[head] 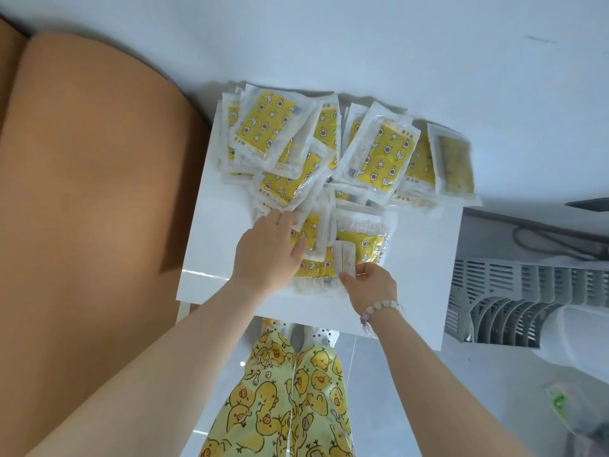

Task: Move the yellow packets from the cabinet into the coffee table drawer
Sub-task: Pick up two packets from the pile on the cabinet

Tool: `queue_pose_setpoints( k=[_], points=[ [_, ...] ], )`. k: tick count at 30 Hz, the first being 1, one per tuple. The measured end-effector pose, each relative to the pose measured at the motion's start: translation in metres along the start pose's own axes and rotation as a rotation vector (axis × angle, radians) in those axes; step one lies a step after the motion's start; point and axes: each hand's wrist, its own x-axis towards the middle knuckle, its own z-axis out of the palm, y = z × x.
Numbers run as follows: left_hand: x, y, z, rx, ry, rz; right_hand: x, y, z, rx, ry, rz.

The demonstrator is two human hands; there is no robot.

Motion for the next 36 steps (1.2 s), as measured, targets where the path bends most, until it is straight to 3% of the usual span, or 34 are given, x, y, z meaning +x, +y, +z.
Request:
queue_pose_setpoints(
  k=[2, 4, 6, 15, 20, 30, 36],
  points=[
    [0.001, 0.001, -0.001, -0.287, 0.097, -0.402, -0.001, 0.001, -0.001, 0.017, 0.012, -0.001],
    [0.007, 0.001, -0.001, -0.551, 0.041, -0.766, -0.002, 0.002, -0.001, 0.038, 0.019, 0.004],
    [0.014, 0.002, 0.001, -0.651, -0.068, -0.888, -0.003, 0.003, -0.001, 0.054, 0.035, 0.004],
    [0.025, 0.010, 0.011, -0.509, -0.113, -0.885, -0.003, 0.010, -0.019, 0.087, 0.155, -0.023],
    [0.023, 0.007, 0.013, -0.561, -0.117, -0.882, -0.005, 0.008, -0.019, 0.090, 0.172, -0.014],
    [0.003, -0.007, 0.005, -0.873, -0.130, -1.058, -0.009, 0.000, -0.013, 0.082, 0.171, -0.024],
    [-0.017, -0.028, -0.012, -0.738, -0.319, -0.703, -0.013, -0.016, -0.023, 0.142, 0.171, -0.032]
  ],
)
